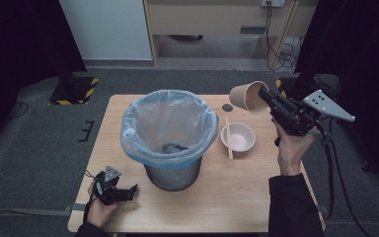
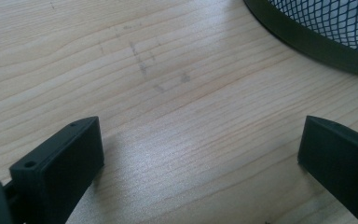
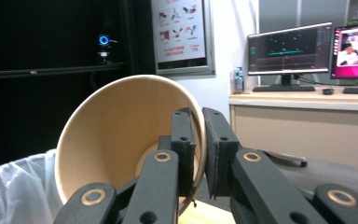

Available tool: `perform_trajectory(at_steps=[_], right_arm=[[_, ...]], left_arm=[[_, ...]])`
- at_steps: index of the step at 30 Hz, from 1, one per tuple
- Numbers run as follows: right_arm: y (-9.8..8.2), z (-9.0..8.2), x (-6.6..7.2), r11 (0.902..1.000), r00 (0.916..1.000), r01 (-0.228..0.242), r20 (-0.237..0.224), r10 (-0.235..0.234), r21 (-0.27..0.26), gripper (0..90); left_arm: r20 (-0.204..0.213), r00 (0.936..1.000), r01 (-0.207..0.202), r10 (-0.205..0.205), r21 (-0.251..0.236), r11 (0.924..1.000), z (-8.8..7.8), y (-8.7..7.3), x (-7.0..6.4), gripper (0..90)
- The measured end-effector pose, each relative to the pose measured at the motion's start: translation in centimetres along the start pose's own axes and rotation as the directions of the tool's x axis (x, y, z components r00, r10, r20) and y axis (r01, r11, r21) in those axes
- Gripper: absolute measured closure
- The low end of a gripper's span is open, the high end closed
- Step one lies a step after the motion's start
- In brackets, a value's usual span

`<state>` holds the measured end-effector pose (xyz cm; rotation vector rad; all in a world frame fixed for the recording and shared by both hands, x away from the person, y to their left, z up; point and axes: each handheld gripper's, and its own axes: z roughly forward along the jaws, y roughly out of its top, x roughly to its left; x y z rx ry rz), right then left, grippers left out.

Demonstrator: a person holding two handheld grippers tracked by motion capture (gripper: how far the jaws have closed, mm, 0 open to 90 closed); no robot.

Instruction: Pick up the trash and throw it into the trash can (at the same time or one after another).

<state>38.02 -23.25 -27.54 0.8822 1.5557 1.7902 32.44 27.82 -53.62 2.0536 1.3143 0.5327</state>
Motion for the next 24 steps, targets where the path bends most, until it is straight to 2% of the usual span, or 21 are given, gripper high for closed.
perform_trajectory(at_steps=[11,24], right_arm=[[0.8,2.1,2.7,0.9999,0.9973,0.015,-0.072,-0.015,-0.005,83.7],[0.4,4.6,5.7,0.9995,0.9885,0.022,-0.15,-0.018,0.023,83.6]], left_arm=[[0.0,1.0,0.001,-0.001,-0.001,1.0,0.0,0.0,0.0,0.0],[0.002,1.0,-0.002,0.002,0.0,1.0,0.0,0.0,0.0,0.0]])
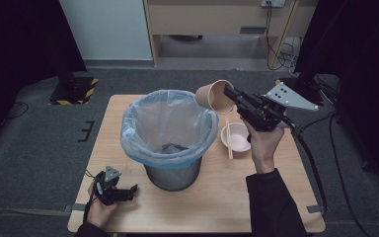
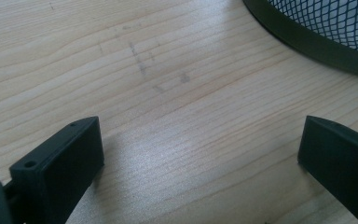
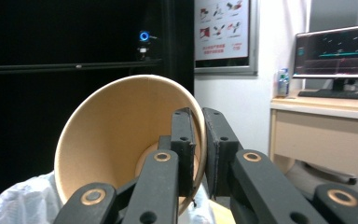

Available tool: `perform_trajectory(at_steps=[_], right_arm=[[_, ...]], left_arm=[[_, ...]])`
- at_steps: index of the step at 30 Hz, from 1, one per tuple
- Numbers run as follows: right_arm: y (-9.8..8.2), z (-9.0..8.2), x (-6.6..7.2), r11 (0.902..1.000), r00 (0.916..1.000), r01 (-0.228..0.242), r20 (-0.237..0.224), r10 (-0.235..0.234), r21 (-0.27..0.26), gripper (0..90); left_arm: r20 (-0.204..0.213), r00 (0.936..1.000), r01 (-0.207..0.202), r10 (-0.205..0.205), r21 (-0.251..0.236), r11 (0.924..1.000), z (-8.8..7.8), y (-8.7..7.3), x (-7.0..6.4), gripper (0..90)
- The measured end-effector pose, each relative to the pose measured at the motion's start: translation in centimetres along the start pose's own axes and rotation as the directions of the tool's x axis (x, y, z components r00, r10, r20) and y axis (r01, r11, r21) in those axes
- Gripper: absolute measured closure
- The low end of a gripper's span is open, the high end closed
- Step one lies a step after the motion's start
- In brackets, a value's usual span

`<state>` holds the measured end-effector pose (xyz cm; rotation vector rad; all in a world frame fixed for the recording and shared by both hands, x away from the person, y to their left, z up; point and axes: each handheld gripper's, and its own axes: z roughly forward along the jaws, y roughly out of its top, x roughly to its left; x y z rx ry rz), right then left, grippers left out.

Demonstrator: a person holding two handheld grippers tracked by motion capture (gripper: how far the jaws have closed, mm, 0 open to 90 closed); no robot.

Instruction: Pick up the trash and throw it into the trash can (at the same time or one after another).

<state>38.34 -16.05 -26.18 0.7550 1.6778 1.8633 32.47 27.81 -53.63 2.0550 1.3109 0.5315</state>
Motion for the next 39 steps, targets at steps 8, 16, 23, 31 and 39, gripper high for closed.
perform_trajectory(at_steps=[8,16,23,31,39], right_arm=[[-1.2,1.8,1.3,0.9991,0.9993,0.0,-0.036,0.002,0.042,83.6],[-2.6,3.2,2.0,0.9954,0.9983,0.003,-0.058,0.003,0.096,83.5],[-4.0,4.4,2.4,0.9896,0.9975,0.011,-0.071,-0.001,0.143,83.0],[-4.2,4.7,2.1,0.9924,0.9966,-0.004,-0.081,0.014,0.123,61.4],[-2.6,2.7,0.4,0.9988,0.9995,-0.029,-0.015,0.029,0.04,43.9]], left_arm=[[0.001,1.0,-0.001,0.001,0.0,1.0,0.0,0.0,0.0,0.0],[0.002,1.0,-0.002,0.002,0.0,1.0,0.0,0.0,0.0,0.0],[0.002,1.0,-0.002,0.002,0.001,1.0,0.0,0.0,0.0,0.0],[0.003,1.0,-0.004,0.004,0.001,1.0,0.0,0.0,0.0,0.0],[0.003,1.0,-0.003,0.003,0.0,1.0,0.0,0.0,0.0,0.0]])
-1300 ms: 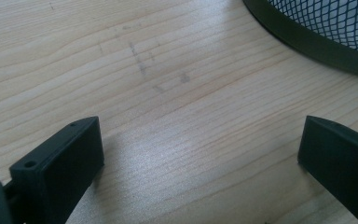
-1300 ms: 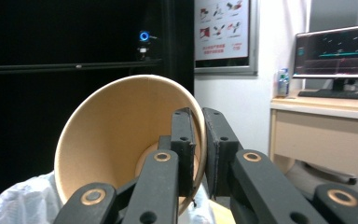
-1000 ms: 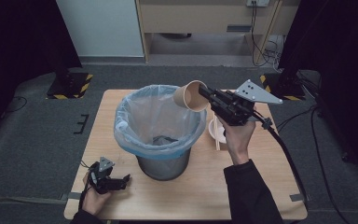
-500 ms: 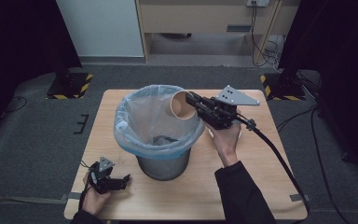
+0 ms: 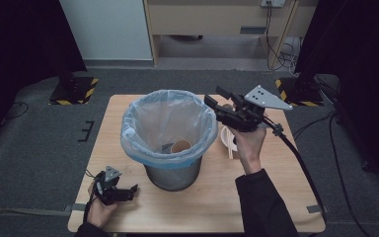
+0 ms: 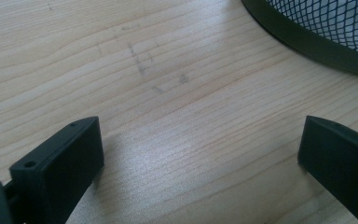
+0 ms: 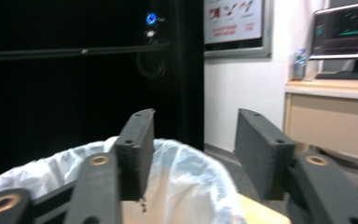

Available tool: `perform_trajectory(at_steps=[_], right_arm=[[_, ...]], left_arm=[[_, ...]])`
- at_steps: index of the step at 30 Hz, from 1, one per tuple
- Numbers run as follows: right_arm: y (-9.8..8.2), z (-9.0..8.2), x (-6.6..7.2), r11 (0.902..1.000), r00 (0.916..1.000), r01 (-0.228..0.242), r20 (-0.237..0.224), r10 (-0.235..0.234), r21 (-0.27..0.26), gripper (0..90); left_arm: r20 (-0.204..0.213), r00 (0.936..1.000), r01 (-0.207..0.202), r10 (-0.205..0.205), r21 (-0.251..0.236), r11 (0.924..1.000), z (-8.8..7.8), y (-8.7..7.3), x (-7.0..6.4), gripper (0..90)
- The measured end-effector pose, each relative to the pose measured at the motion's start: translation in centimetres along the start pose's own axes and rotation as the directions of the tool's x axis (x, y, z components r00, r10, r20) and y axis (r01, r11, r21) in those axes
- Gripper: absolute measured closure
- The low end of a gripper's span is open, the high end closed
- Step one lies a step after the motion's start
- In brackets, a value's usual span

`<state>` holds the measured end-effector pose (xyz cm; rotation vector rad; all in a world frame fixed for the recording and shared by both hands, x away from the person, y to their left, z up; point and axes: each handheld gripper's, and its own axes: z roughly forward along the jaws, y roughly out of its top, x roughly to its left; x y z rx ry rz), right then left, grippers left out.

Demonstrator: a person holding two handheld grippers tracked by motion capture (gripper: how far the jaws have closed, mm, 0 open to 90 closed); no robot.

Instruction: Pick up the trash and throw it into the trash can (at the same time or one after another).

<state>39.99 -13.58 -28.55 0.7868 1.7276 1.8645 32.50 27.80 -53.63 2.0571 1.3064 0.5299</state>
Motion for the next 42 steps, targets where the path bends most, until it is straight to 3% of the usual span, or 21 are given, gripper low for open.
perform_trajectory(at_steps=[5,8,9,11,21,29,35,42], right_arm=[[-0.1,-1.6,-1.7,0.9996,0.9984,-0.023,0.052,0.023,-0.015,37.1],[-0.5,-2.5,-2.7,0.9995,0.995,-0.026,0.096,0.028,-0.017,31.5],[-0.9,-3.1,-3.5,0.9995,0.991,-0.03,0.13,0.031,-0.01,28.5],[-1.1,-3.3,-3.8,0.9996,0.9897,-0.027,0.14,0.028,-0.008,27.8],[-4.9,-4.4,-7.5,0.9947,0.9675,-0.066,0.249,0.044,0.079,26.7],[-8.6,-3.8,-9.4,0.9786,0.952,-0.133,0.295,0.083,0.157,30.8],[-10.6,-2.8,-9.9,0.9657,0.95,-0.147,0.303,0.077,0.214,31.1],[-13.3,-1.2,-10.1,0.9429,0.945,-0.165,0.32,0.067,0.289,32.3]], left_arm=[[0.0,1.0,-0.001,0.001,0.001,1.0,0.0,0.0,0.0,0.0],[0.0,1.0,-0.001,0.001,0.001,1.0,0.0,0.0,0.0,0.0],[0.0,1.0,-0.001,0.001,0.001,1.0,0.0,0.0,0.0,0.0],[0.0,1.0,-0.001,0.001,0.001,1.0,0.0,0.0,0.0,0.0],[0.0,1.0,-0.001,0.001,0.001,1.0,0.0,0.0,0.0,0.0],[0.0,1.0,-0.001,0.001,0.001,1.0,0.0,0.0,0.0,0.0],[0.0,1.0,-0.001,0.001,0.001,1.0,0.0,0.0,0.0,0.0],[0.0,1.0,-0.001,0.001,0.001,1.0,0.0,0.0,0.0,0.0]])
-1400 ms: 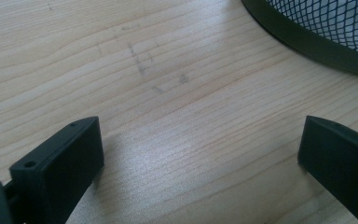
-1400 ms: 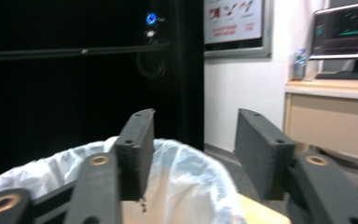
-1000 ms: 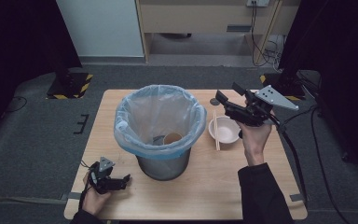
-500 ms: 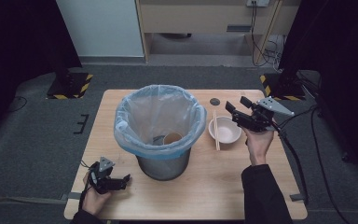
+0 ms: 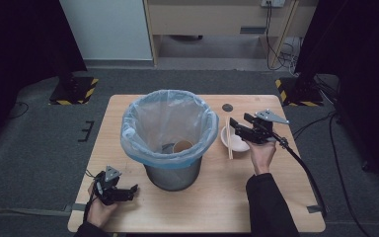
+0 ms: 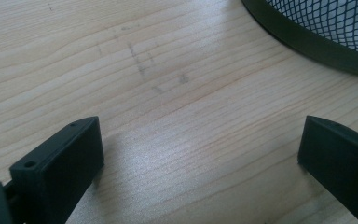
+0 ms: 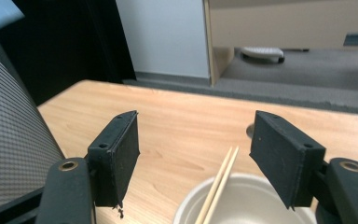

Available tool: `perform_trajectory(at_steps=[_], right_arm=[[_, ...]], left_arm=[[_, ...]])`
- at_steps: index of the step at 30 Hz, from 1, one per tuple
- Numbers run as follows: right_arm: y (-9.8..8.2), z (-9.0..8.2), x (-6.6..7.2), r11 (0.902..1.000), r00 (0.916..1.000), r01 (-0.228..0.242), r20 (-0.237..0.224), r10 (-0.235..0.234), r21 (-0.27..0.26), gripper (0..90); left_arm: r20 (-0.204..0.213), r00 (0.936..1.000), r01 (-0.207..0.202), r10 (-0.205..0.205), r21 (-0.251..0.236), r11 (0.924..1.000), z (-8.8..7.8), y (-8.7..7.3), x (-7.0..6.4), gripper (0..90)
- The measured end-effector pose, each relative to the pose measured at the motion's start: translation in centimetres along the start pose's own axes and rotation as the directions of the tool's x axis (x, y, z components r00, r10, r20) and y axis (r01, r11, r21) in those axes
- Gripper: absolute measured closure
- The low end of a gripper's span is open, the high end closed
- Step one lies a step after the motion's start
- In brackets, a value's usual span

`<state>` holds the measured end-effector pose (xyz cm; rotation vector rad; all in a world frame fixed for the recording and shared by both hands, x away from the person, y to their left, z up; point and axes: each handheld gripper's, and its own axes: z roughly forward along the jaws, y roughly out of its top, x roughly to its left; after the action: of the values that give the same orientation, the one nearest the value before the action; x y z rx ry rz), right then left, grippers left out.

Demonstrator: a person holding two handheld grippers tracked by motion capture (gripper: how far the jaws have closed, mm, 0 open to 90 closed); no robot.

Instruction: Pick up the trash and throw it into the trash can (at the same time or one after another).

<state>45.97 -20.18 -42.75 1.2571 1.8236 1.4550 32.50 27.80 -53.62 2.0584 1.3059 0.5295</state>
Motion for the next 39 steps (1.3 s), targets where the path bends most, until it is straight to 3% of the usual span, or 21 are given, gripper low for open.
perform_trajectory(at_steps=[4,12,24,39], right_arm=[[-1.0,1.0,0.0,0.9983,0.9988,0.03,0.036,-0.032,0.049,32.4],[-2.9,2.4,-0.5,0.9926,0.9985,-0.025,0.051,0.019,0.119,36.7],[-5.1,4.6,-0.4,0.9723,0.9976,-0.014,0.07,-0.002,0.233,44.3],[-6.3,5.5,-0.7,0.9422,0.9975,-0.028,0.07,0.005,0.334,58.7]], left_arm=[[0.0,1.0,0.0,0.0,0.0,1.0,0.0,0.0,0.0,0.0],[0.0,1.0,0.0,0.0,0.0,1.0,0.0,0.0,0.0,0.0],[0.001,1.0,-0.001,0.001,-0.001,1.0,0.0,0.0,0.0,0.0],[0.003,1.0,-0.003,0.003,0.0,1.0,0.0,0.0,0.0,0.0]])
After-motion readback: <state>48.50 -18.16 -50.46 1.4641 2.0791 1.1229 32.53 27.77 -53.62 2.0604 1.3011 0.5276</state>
